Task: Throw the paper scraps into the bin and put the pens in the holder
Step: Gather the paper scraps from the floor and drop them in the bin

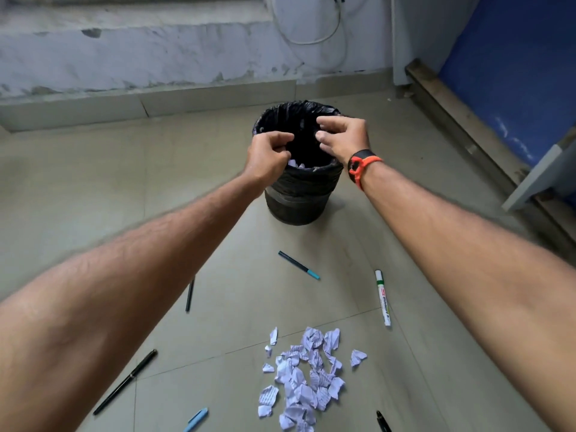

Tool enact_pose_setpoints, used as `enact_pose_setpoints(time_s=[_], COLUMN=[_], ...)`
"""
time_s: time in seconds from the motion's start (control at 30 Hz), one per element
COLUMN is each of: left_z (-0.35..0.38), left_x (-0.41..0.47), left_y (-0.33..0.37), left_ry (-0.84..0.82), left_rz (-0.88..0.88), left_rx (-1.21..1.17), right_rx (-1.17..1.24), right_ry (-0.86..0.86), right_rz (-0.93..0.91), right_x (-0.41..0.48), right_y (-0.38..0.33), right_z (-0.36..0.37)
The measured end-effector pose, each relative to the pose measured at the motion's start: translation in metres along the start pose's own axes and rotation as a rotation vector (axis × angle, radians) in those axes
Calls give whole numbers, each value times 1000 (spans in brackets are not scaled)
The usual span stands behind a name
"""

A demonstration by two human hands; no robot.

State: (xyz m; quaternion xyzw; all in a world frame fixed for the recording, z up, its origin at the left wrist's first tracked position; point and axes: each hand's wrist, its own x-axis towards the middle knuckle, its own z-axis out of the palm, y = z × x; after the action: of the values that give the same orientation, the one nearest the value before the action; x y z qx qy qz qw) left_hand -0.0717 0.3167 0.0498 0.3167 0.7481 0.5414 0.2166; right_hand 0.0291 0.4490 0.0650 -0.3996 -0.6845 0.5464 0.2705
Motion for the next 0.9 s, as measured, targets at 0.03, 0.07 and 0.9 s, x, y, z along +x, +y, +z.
enact_pose_setpoints(time_s=[0.03,0.07,0.9], left_z=[-1,-2,36], left_x=[-11,-22,-343], left_y=[-3,-8,-188], left_ry=[0,0,-517], left_rz=[21,37,-427], left_rx=[-10,-16,908], right_rx=[96,173,-1156], right_ry=[-1,-10,-724], right_rz=[9,13,295], right_x=[-10,-24,-290], right_y=[-1,0,246], right_z=[-1,-2,-39])
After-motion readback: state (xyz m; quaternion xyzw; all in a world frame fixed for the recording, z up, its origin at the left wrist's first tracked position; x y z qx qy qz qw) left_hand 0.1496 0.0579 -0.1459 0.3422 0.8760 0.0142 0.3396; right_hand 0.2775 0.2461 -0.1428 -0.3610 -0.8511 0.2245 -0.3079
